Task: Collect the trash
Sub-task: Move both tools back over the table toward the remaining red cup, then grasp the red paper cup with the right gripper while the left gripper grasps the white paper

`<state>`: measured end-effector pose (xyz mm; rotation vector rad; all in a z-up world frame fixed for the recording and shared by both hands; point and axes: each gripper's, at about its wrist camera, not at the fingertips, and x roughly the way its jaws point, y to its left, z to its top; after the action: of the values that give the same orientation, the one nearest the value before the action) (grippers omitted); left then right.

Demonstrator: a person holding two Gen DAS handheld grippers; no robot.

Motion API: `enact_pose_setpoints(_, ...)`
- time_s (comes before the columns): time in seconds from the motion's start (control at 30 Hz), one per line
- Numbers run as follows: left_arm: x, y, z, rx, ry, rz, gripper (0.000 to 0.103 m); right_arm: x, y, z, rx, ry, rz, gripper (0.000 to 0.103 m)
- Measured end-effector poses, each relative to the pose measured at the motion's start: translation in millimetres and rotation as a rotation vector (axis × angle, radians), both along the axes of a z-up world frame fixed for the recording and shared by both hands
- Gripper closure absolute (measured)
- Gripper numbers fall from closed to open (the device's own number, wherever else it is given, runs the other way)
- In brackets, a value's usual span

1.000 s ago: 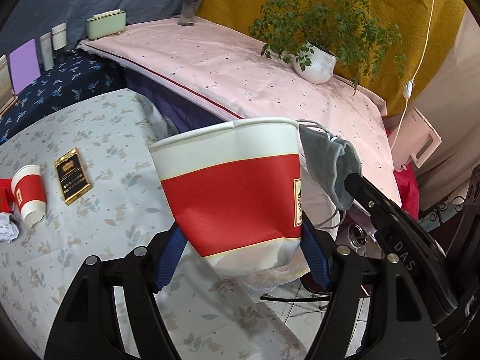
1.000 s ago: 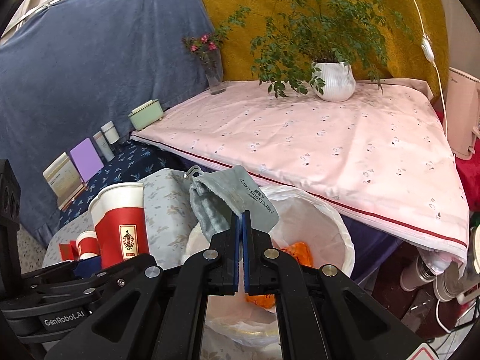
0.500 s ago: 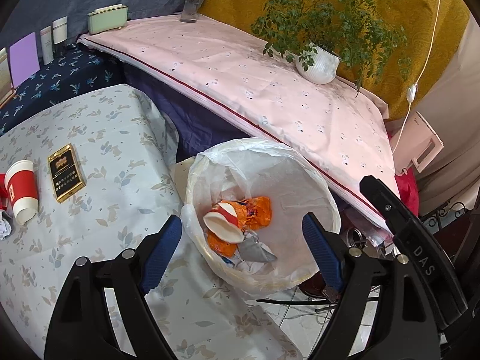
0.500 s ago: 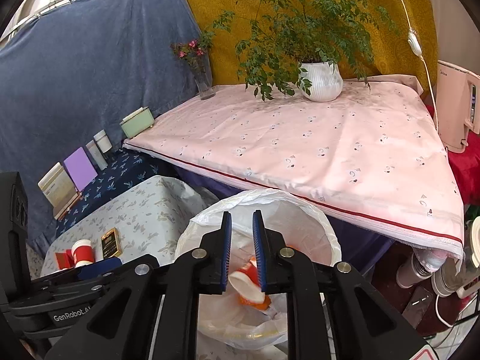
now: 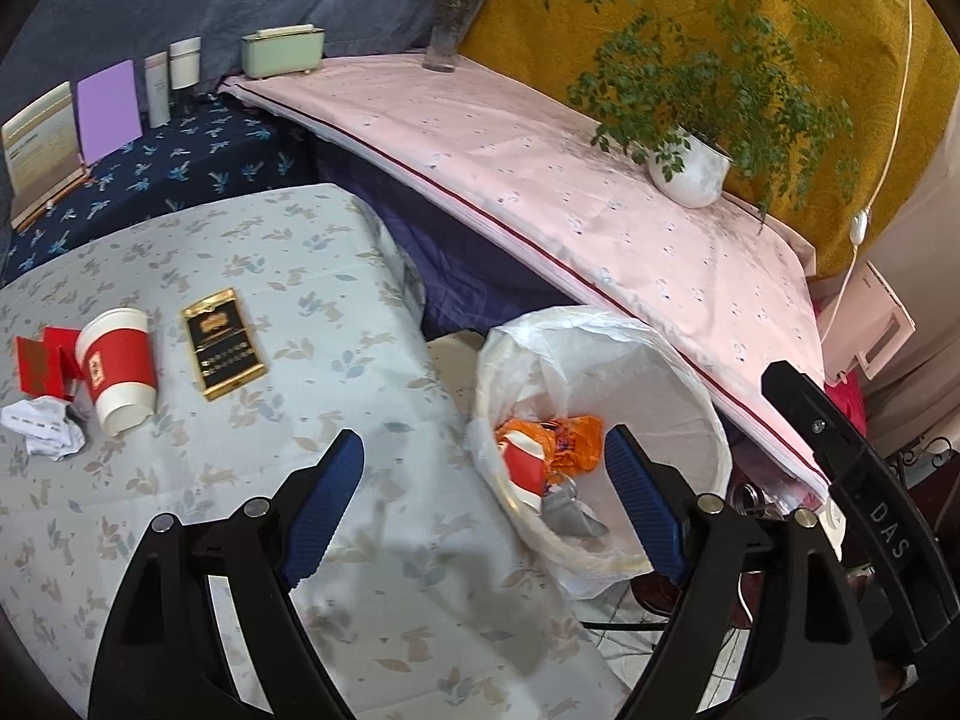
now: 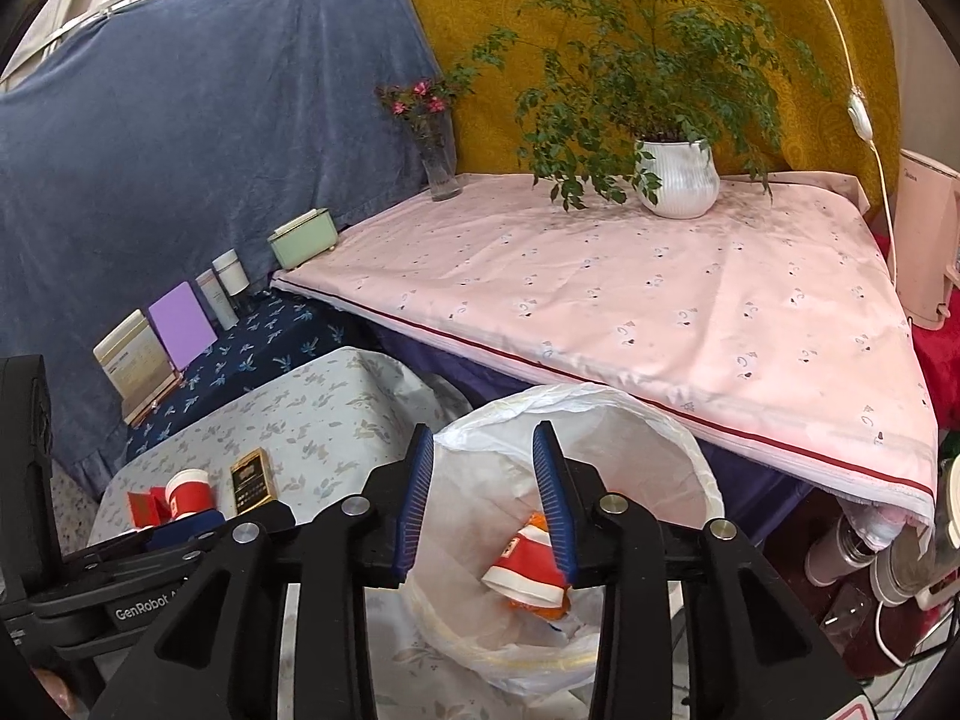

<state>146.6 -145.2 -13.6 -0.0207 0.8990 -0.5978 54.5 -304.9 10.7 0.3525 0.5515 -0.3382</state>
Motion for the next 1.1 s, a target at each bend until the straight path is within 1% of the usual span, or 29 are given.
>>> enact_pose_setpoints(0.23, 6, 39, 1, 0.013, -0.019, 0.079, 0.025, 11, 27, 4, -0.014, 0.006, 0.052, 0.062)
enact_pose_setpoints(0.37, 13, 65, -1, 0.018, -0.022, 0.136, 0.024, 20, 49, 5, -0.020, 0.011, 0.095, 0.056)
enact_pose_setpoints(0.47, 17, 91, -3, 0.026, -0.033, 0.202, 0.015, 28, 67, 4, -0.023, 0.019, 0.128, 0.054)
enact_pose_setpoints(0.57, 22, 114, -6, 0.033, -0.033, 0.252, 0.015, 37, 86, 1, -0.028, 0.025, 0.162, 0.050)
enact_pose_setpoints(0.93, 39, 202, -22, 0.032, -0.007, 0.423, 0.015, 75, 158, -14, -0.033, 0.071, 0.302, 0.047)
enact_pose_setpoints(1.0, 43, 219, -25, 0.031, -0.009, 0.456, 0.015, 81, 171, -16, -0.036, 0.077, 0.325, 0.043)
enact_pose_setpoints(1.1, 49, 239, -31, 0.046, -0.011, 0.503, 0.015, 94, 192, -22, -0.042, 0.092, 0.368, 0.042)
